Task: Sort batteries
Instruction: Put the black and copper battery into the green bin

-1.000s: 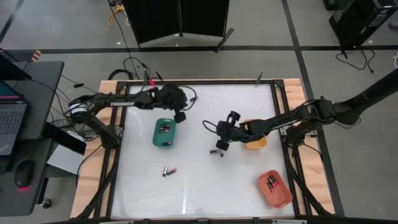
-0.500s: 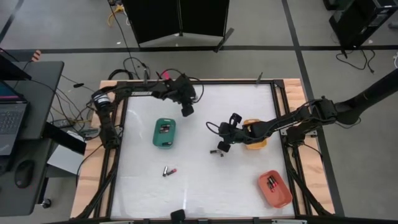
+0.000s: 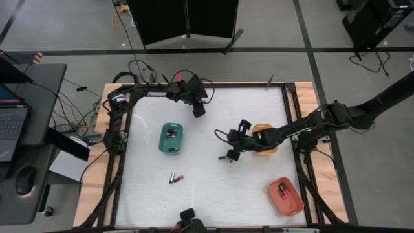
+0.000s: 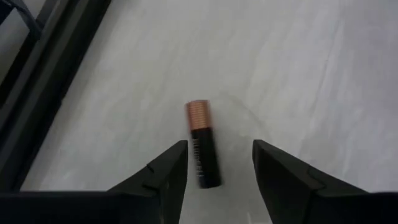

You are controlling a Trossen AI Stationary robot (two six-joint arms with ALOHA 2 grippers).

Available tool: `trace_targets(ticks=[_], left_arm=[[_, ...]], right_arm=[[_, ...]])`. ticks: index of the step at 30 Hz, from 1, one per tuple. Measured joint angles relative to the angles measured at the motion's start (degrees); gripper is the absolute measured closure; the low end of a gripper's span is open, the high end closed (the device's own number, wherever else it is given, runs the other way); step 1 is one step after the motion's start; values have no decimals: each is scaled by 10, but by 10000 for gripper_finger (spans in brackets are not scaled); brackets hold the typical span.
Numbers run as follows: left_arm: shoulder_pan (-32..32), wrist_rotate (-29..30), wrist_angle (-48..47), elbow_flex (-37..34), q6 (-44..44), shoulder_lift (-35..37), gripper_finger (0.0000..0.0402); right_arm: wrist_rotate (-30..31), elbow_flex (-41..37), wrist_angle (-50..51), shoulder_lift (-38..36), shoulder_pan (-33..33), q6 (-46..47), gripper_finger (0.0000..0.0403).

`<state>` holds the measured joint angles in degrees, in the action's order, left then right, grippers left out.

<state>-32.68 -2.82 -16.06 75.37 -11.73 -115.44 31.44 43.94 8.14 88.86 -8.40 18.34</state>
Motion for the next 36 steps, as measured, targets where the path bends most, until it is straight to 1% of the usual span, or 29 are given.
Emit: trace_targets(ticks=[5, 10, 16, 20, 27, 32, 36], left_arm=[[-14, 1, 4, 0, 4, -9, 213], [-15, 3, 6, 1, 2, -19, 213], [-14, 23, 18, 0, 1, -21, 220], [-14, 23, 17, 0, -6, -21, 253], [-11, 24, 5, 1, -58, -21, 356], [-7, 38, 1, 0, -75, -16, 357], [-3, 48, -16, -3, -88, 11, 357]], right_arm=[[0, 0, -1, 0, -1, 0, 393], [0, 0, -7, 0, -1, 0, 392], [0, 0, -8, 0, -1, 0, 392], [0, 0, -8, 0, -1, 0, 392], [0, 0, -8, 0, -1, -3, 392], [0, 0, -8, 0, -1, -4, 392], [-1, 0, -2, 0, -1, -5, 392]])
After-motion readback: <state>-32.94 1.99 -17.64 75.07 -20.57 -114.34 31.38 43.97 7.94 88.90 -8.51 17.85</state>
